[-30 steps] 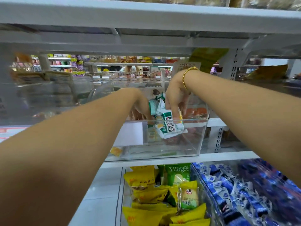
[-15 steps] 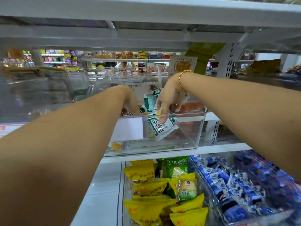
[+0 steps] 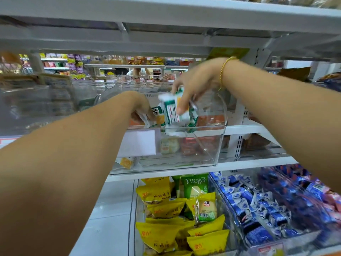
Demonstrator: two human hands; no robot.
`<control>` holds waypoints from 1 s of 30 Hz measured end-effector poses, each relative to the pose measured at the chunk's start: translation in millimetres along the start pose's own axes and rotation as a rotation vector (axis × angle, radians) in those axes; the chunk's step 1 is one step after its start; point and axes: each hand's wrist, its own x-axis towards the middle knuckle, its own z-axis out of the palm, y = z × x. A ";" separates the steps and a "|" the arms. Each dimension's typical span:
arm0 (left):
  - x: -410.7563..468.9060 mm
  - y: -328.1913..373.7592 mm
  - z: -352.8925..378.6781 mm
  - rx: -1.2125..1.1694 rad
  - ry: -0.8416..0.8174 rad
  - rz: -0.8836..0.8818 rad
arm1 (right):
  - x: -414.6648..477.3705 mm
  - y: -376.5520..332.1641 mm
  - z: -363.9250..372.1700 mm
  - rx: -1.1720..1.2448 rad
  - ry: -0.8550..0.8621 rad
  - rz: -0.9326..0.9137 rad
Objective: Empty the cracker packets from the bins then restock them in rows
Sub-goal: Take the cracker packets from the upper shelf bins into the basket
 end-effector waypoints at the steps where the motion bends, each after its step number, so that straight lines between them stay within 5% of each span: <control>1: 0.3 1.6 -1.4 -0.047 0.025 0.048 | -5.4 4.3 -7.6 0.081 0.082 -0.003; 4: -6.4 17.8 -3.7 -0.052 0.080 0.252 | -26.8 20.8 -27.7 0.149 0.344 -0.017; 8: -14.3 51.1 1.8 0.326 0.201 0.487 | -41.0 53.1 -30.7 0.227 0.567 0.036; 13: -6.9 81.8 23.2 0.632 0.218 0.695 | -36.7 80.2 -27.9 0.400 0.627 0.043; 30: 19.5 78.4 35.7 0.764 0.148 0.643 | -35.0 104.2 -16.5 0.512 0.638 0.000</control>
